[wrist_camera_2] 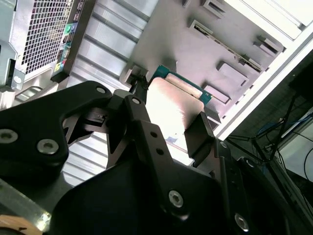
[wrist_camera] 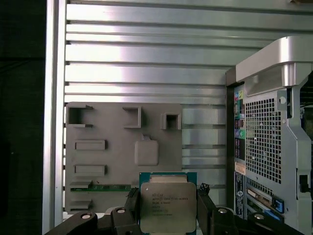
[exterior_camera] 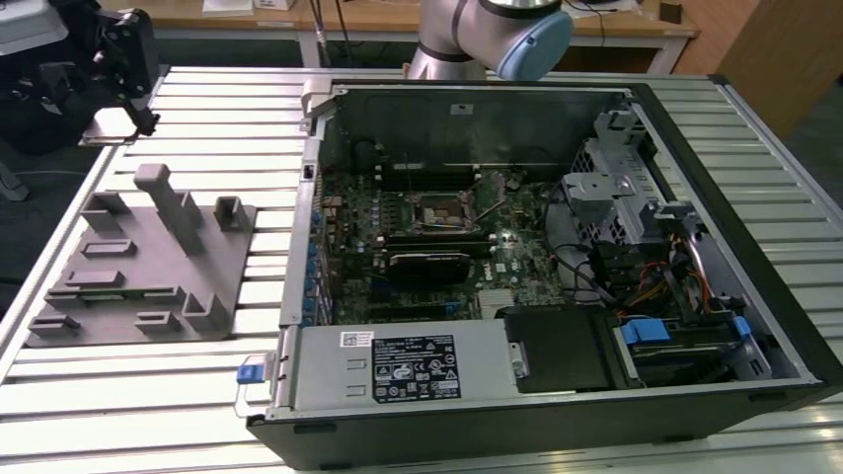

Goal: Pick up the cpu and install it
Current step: 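Pick up the cpu and move it towards the insertion slot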

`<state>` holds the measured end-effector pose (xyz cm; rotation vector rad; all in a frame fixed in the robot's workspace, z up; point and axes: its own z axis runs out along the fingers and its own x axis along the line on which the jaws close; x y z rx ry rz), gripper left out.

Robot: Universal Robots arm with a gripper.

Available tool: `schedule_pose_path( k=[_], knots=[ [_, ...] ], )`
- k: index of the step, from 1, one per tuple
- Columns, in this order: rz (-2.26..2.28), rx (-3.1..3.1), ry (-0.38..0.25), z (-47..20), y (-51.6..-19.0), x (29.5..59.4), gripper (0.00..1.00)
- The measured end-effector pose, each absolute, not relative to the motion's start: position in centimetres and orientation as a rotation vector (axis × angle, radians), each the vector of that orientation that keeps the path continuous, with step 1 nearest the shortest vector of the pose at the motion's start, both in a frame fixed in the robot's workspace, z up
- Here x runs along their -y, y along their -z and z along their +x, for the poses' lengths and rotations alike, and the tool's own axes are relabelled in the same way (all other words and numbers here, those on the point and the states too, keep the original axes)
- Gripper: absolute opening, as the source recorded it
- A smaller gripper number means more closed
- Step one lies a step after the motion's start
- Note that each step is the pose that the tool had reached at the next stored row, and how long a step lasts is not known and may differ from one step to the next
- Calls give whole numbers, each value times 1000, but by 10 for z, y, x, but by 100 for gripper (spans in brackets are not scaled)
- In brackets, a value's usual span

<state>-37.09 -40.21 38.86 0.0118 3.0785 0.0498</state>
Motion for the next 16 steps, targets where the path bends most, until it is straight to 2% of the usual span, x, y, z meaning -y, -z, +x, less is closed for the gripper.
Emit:
schedule_pose_path(
  k=[16],
  knots=[
    [12,-3079,-50,-350,-389,402,55]
  ],
)
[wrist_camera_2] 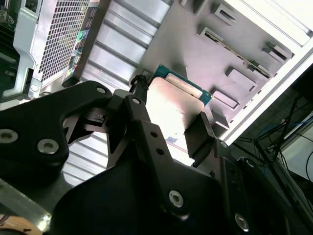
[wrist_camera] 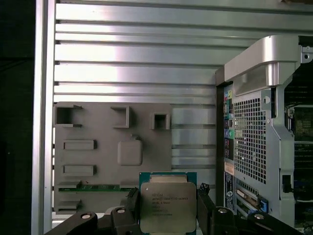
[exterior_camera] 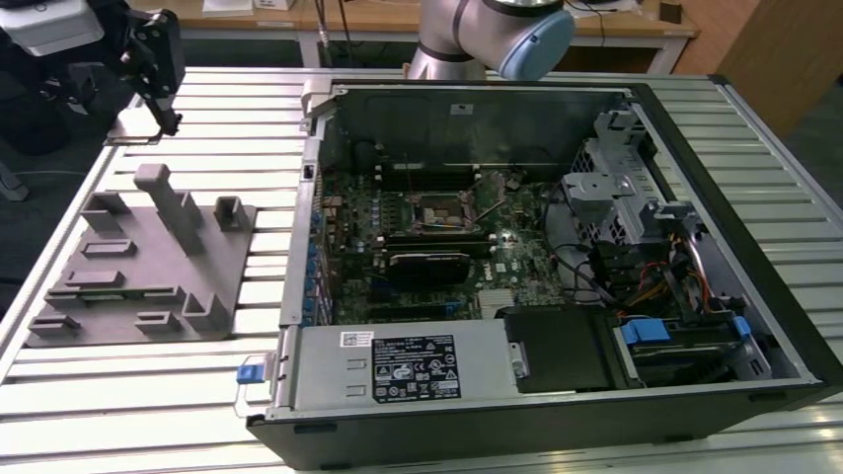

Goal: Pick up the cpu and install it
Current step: 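Pick up the cpu and move it towards the insertion slot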

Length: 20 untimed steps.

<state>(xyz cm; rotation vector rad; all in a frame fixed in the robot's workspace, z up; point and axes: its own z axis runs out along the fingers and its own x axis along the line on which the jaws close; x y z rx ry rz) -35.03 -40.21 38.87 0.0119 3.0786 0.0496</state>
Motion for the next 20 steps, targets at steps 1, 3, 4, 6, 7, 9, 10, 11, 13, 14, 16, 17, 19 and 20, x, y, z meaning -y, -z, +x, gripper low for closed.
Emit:
schedule_pose_path(
  k=[1,3,4,6,7,9,10,11,13,14,16,17,19,20],
  knots=[
    [12,-3079,-50,-349,-389,402,55],
    [12,-3079,-50,-345,-389,402,55],
    [12,-3079,-50,-343,-389,402,55],
    [12,-3079,-50,-339,-389,402,55],
    [12,-3079,-50,-337,-389,402,55],
    [12,-3079,-50,-333,-389,402,55],
    [12,-3079,-50,-331,-389,402,55],
    [12,-3079,-50,-329,-389,402,55],
    [12,-3079,-50,-325,-389,402,55],
    [12,-3079,-50,-323,-389,402,55],
    [12,-3079,-50,-319,-389,402,55],
    [12,-3079,-50,-317,-389,402,55],
    [12,-3079,-50,-313,-389,402,55],
    [12,-3079,-50,-311,-389,402,55]
  ],
)
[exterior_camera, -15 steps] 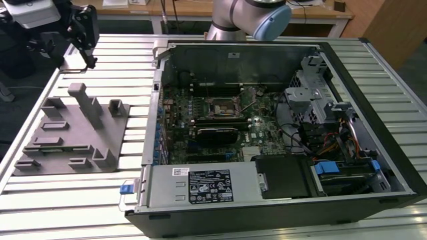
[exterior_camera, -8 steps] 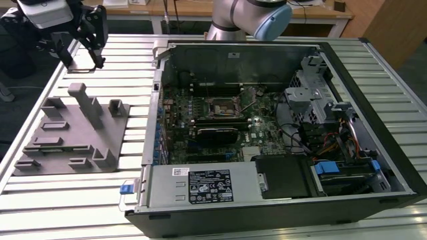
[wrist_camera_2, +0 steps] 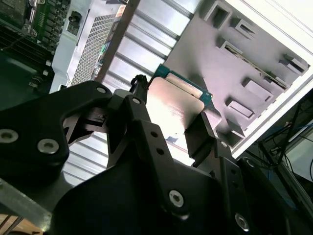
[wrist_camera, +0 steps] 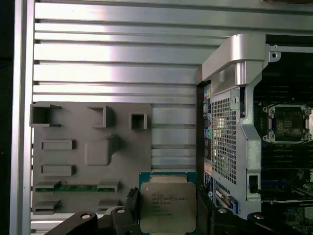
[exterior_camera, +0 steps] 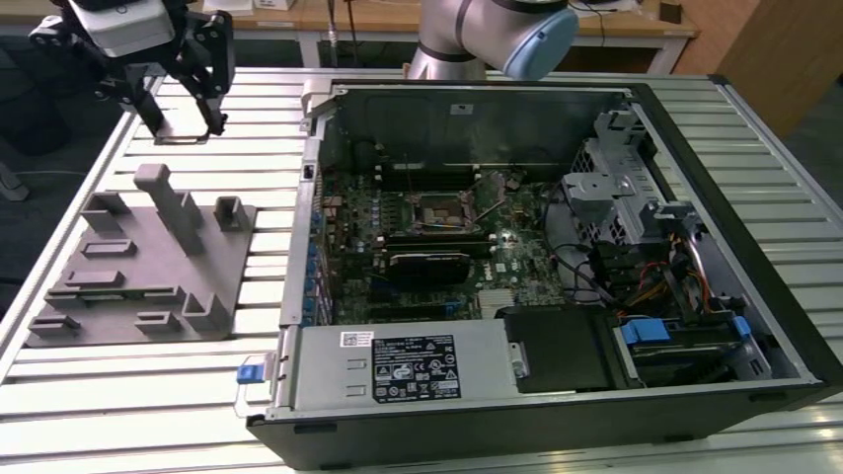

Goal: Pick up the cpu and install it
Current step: 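Pick up the cpu and move it towards the insertion slot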

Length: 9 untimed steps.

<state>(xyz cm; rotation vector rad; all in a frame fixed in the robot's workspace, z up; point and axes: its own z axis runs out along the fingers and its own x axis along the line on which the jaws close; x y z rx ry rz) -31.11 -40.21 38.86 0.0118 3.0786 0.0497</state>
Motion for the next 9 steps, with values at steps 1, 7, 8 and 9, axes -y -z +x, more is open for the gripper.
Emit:
schedule_pose_path(
  k=[1,7,8,9],
  knots=[
    [12,-3079,-50,-309,-389,402,55],
    [12,-3078,-50,-297,-389,402,55],
    [12,-3079,-50,-295,-389,402,55],
    [12,-3079,-50,-293,-389,402,55]
  ],
)
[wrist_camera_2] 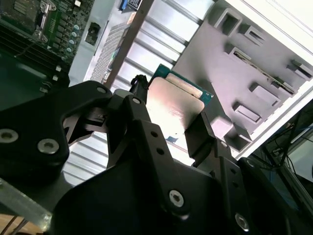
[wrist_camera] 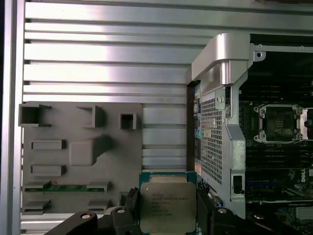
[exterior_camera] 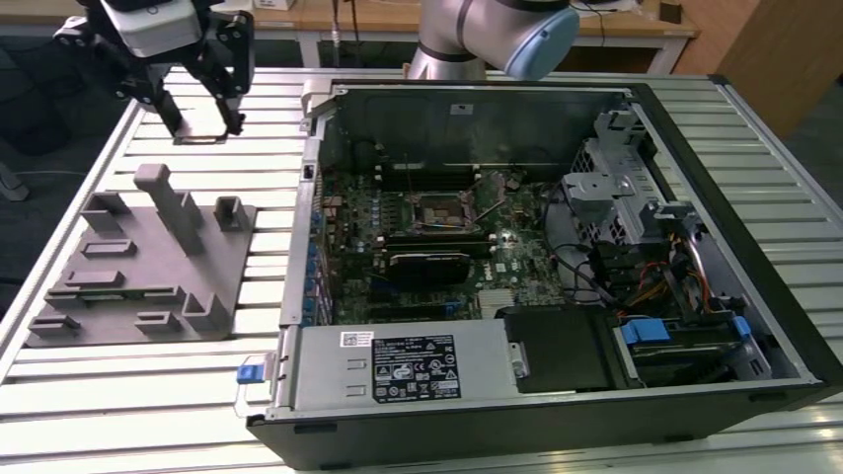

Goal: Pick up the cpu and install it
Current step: 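Pick up the cpu and move it towards the insertion slot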

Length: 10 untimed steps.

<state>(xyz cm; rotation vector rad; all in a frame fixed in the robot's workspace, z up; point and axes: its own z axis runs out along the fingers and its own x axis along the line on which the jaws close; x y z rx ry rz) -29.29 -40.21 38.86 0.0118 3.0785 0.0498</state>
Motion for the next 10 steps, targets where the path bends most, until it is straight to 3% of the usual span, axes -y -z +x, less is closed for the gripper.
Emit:
schedule_pose_path(
  k=[10],
  knots=[
    [12,-3079,-50,-272,-389,402,55]
  ],
)
